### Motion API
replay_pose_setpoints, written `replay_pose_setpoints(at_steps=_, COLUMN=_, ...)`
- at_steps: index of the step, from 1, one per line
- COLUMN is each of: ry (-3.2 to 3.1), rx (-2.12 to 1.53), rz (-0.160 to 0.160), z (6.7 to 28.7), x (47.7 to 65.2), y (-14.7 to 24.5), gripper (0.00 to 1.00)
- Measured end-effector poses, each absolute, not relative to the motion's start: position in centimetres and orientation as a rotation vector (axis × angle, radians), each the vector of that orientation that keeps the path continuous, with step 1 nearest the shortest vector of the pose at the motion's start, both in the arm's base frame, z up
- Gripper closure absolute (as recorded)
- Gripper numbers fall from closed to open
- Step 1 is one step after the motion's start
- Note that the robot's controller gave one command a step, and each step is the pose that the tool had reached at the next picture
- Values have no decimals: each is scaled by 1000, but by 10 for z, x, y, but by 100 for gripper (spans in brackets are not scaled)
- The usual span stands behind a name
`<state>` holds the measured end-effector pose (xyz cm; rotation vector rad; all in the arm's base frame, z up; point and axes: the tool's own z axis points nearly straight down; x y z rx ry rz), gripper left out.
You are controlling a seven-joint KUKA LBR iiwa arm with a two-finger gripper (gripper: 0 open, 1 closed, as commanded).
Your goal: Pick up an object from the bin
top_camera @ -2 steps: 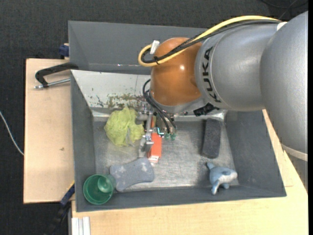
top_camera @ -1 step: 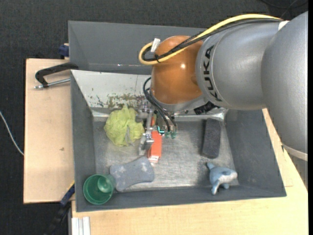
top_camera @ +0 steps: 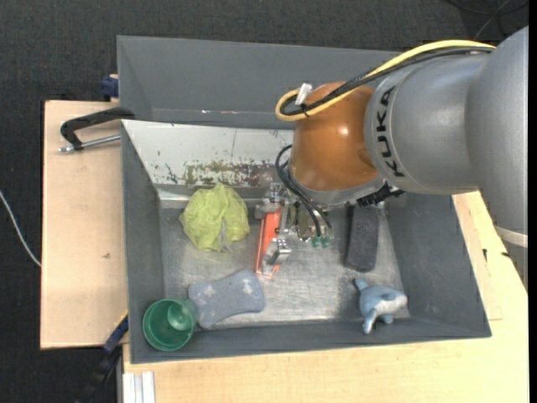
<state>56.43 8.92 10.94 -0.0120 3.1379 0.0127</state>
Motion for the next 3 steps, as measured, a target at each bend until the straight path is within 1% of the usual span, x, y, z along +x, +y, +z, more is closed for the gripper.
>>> replay_pose_setpoints(at_steps=1, ry=3134, rx=-5, rz=15, z=111, x=567, y=81, gripper=0)
replay_pose_setpoints(at_steps=2, ry=3138, rx=-16, rz=7, z=102, x=562, y=90, gripper=0)
replay_pose_setpoints(at_steps=3, ry=3135, rx=-130, rz=6, z=88, x=538, y=55, gripper=0)
